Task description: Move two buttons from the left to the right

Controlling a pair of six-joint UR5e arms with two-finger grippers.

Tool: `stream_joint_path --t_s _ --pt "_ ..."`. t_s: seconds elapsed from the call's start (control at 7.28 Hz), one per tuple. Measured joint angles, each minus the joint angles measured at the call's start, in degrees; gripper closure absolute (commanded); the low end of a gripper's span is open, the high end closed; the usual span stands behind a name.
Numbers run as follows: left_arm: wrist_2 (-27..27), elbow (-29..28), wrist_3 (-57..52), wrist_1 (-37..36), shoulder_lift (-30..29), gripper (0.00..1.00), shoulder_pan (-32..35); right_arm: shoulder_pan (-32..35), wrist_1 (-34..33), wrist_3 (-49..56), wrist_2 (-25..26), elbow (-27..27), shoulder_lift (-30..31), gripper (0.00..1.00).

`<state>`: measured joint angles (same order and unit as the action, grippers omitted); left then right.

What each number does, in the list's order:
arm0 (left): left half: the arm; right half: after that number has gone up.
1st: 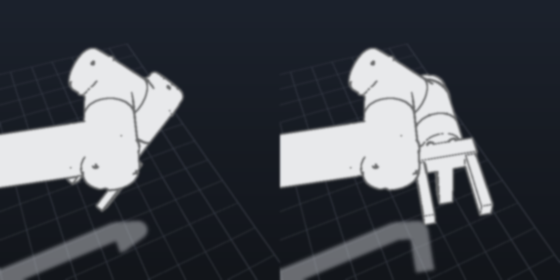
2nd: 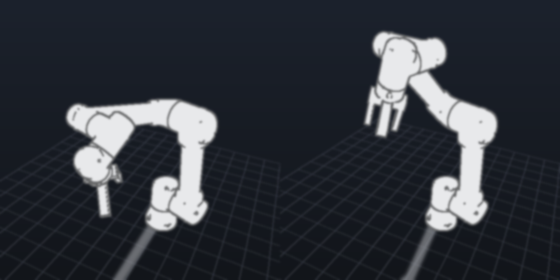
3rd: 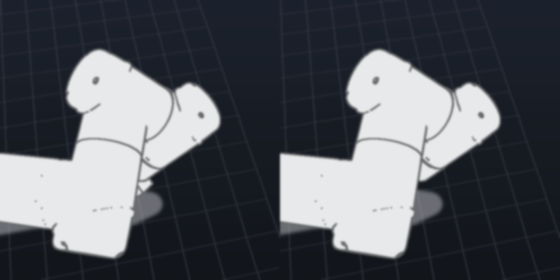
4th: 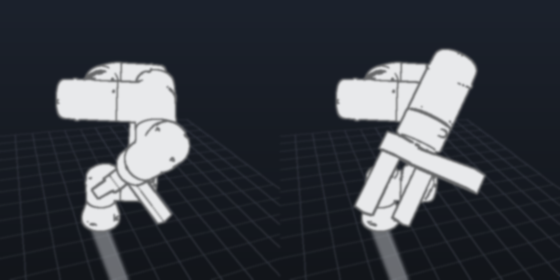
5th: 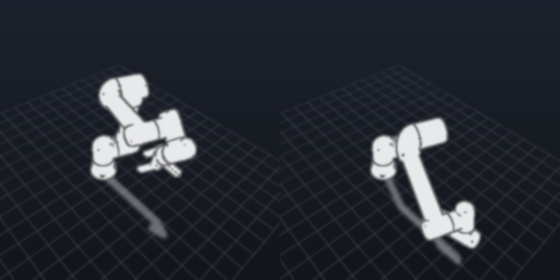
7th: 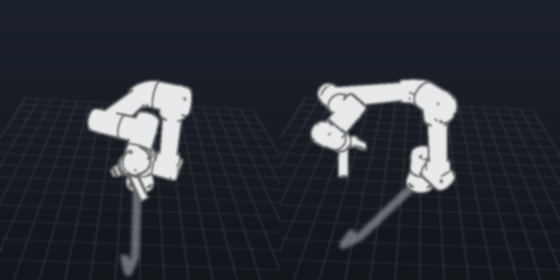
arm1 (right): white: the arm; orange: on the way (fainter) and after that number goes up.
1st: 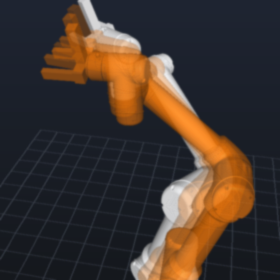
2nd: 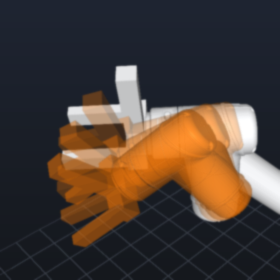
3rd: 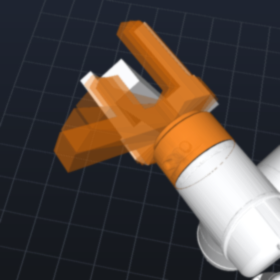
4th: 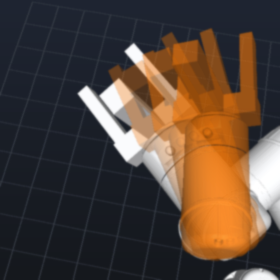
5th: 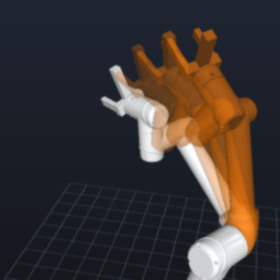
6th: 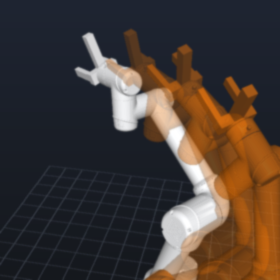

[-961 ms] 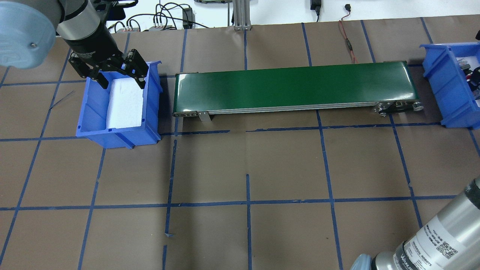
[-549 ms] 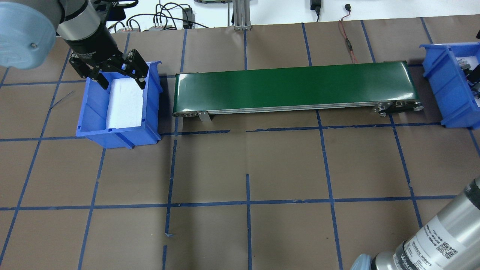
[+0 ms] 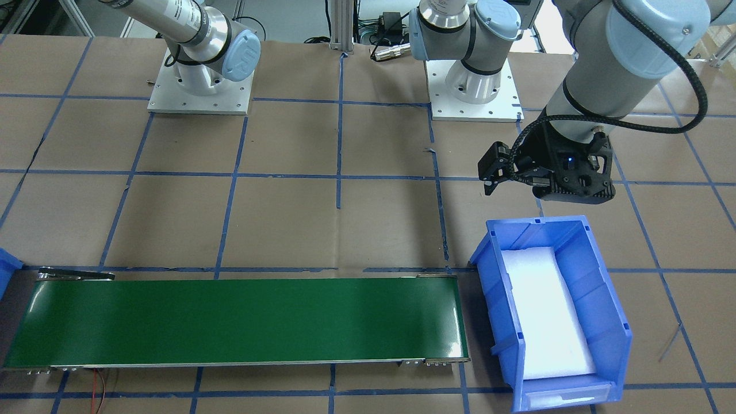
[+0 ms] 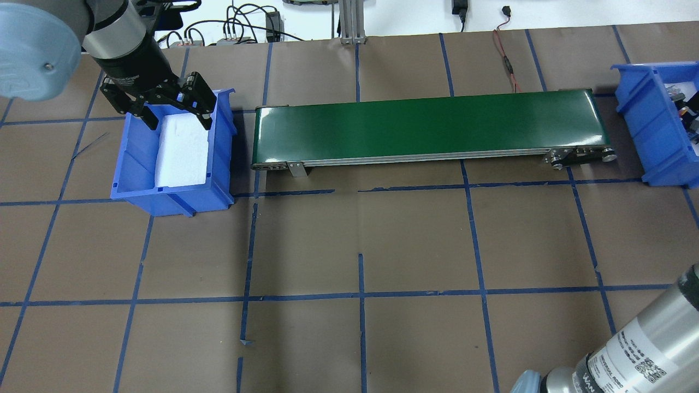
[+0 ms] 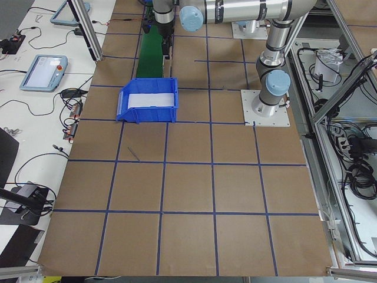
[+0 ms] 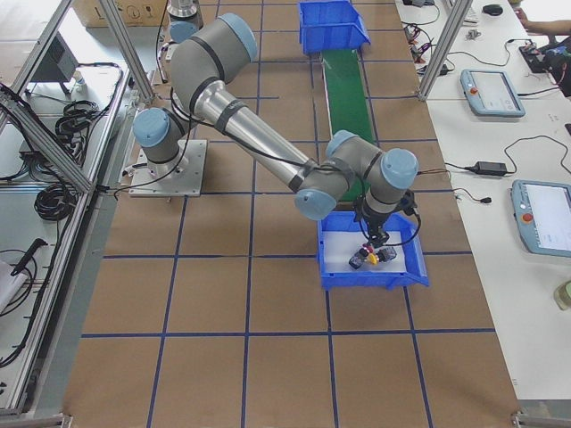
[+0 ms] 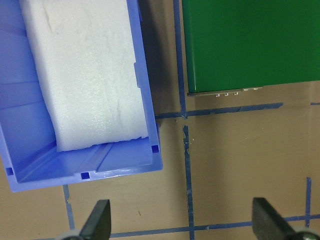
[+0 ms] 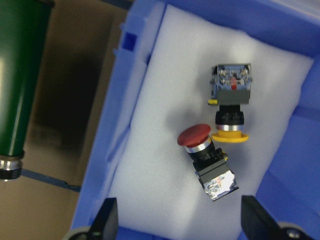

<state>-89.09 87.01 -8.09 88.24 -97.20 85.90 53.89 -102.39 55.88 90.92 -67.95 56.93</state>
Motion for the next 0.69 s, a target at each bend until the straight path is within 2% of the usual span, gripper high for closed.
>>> stream_joint_path --t_s 0.27,0.41,0.55,0.69 --pt "-0.03 0.0 -0.01 0.0 0.0 0.0 0.03 4.93 0.73 -0.66 -0.46 0.15 4.31 0.12" --pt "-0.03 0.0 -0.05 0.0 0.0 0.0 0.05 8.8 0.79 -2.91 -0.48 -0.06 6.25 0.09" --pt "-0.03 0.0 -0.07 0.0 0.0 0.0 0.06 13.24 0.9 -8.41 -0.68 -0.23 7.63 0.02" --pt "-0.03 0.0 -0.06 0.0 0.0 0.0 0.07 17.81 1.04 -16.23 -1.71 -0.51 8.8 0.0"
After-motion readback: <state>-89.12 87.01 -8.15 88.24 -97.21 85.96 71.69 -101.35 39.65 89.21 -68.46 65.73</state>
